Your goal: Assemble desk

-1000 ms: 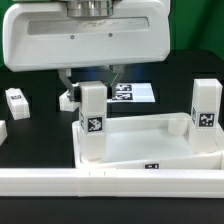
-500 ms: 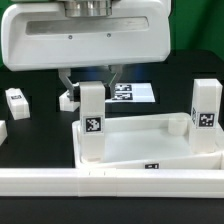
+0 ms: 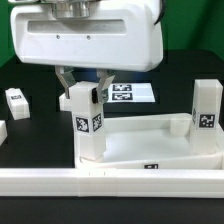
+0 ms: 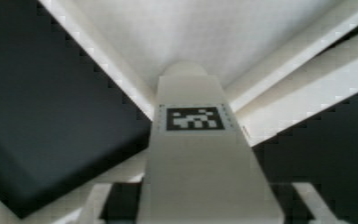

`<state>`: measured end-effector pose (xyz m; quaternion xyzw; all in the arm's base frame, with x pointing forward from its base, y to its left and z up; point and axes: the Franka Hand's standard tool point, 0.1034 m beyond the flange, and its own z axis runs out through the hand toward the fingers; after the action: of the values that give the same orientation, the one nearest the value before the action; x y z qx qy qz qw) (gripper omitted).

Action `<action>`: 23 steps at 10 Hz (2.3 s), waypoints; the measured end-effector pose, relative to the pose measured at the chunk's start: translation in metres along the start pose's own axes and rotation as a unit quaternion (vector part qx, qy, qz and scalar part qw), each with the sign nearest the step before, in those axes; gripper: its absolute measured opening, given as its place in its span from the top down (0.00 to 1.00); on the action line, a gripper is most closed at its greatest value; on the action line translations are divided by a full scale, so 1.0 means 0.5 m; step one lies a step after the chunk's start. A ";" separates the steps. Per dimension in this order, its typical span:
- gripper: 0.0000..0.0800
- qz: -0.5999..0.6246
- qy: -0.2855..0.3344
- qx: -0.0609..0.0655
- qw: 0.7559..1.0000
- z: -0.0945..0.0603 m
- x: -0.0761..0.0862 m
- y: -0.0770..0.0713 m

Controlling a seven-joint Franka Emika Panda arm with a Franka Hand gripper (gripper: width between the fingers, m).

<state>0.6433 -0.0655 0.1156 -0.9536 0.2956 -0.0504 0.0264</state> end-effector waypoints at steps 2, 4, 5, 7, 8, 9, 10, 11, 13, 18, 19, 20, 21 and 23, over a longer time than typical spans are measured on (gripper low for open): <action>0.64 0.072 0.000 0.000 0.997 0.000 0.002 0.002; 0.64 0.186 0.002 -0.001 0.983 0.002 0.001 -0.002; 0.64 0.213 0.001 -0.002 0.977 0.002 0.000 -0.002; 0.64 0.244 0.002 -0.003 0.970 0.002 0.000 -0.002; 0.51 0.242 0.002 -0.003 0.970 0.002 -0.001 -0.003; 0.34 0.219 0.002 -0.003 0.976 0.002 -0.001 -0.003; 0.24 0.183 0.002 -0.003 0.983 0.002 -0.001 -0.002; 0.24 0.136 0.002 -0.004 0.991 0.002 0.000 -0.001; 0.19 0.049 0.002 -0.004 0.999 0.002 -0.001 -0.003; 0.19 -0.219 0.002 -0.010 0.976 0.003 -0.001 -0.002; 0.19 -0.268 0.001 -0.010 0.963 0.005 -0.005 -0.007; 0.19 -0.328 -0.001 -0.010 0.945 0.005 -0.007 -0.011; 0.19 -0.360 0.000 -0.013 0.933 0.003 -0.008 -0.013; 0.20 -0.402 -0.001 -0.017 0.916 0.003 -0.009 -0.015</action>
Offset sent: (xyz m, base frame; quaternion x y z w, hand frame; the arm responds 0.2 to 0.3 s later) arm 0.0038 0.0058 -0.0148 -0.0215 -0.0067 0.3375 0.9410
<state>0.6441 -0.0566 0.1145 -0.9924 -0.1116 -0.0506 -0.0124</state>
